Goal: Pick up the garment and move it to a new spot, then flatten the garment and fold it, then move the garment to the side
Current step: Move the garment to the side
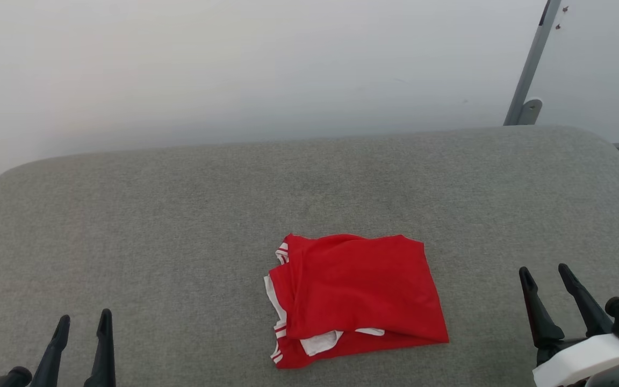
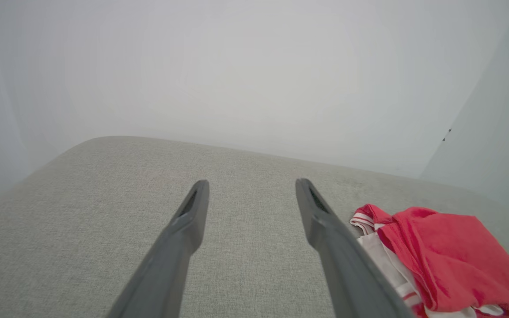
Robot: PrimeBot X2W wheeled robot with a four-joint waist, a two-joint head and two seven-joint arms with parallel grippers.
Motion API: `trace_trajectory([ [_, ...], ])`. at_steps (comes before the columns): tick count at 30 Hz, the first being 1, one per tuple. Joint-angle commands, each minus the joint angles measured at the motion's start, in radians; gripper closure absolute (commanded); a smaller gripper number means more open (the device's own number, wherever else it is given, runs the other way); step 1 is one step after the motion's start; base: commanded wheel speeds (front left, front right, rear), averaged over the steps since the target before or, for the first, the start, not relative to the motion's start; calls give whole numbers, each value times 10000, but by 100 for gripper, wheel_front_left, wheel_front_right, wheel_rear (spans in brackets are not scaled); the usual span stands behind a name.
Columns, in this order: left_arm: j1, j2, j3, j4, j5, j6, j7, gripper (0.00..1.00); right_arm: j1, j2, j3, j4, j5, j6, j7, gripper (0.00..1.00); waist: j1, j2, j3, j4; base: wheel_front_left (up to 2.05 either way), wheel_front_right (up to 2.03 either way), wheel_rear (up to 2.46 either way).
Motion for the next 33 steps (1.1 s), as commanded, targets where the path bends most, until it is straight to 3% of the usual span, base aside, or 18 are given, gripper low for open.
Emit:
trace_trajectory([
  [1,-66,21,-36,-27,57,-31,-47,0,23,27,4,-57,1,-5,42,0,0,-1,4,39,0,0,0],
  [11,-168,45,-2,-185,355,-31,-47,0,-548,-161,427,-25,357,-5,850,0,0,-1,130,431,0,0,0],
  [22,-372,53,-217,-429,545,-31,-47,0,-2064,-1397,2175,666,1435,-7,4160,0,0,-1,517,1405,0,0,0],
  [29,-717,-7,-472,-463,518,-30,-47,0,-2776,-2155,2753,1186,2195,-5,6360,0,0,-1,1103,2043,0,0,0],
  [33,-920,-32,-555,-437,441,-30,-47,0,-3072,-2302,2863,1297,2515,-5,7052,0,0,-1,1397,2265,0,0,0],
])
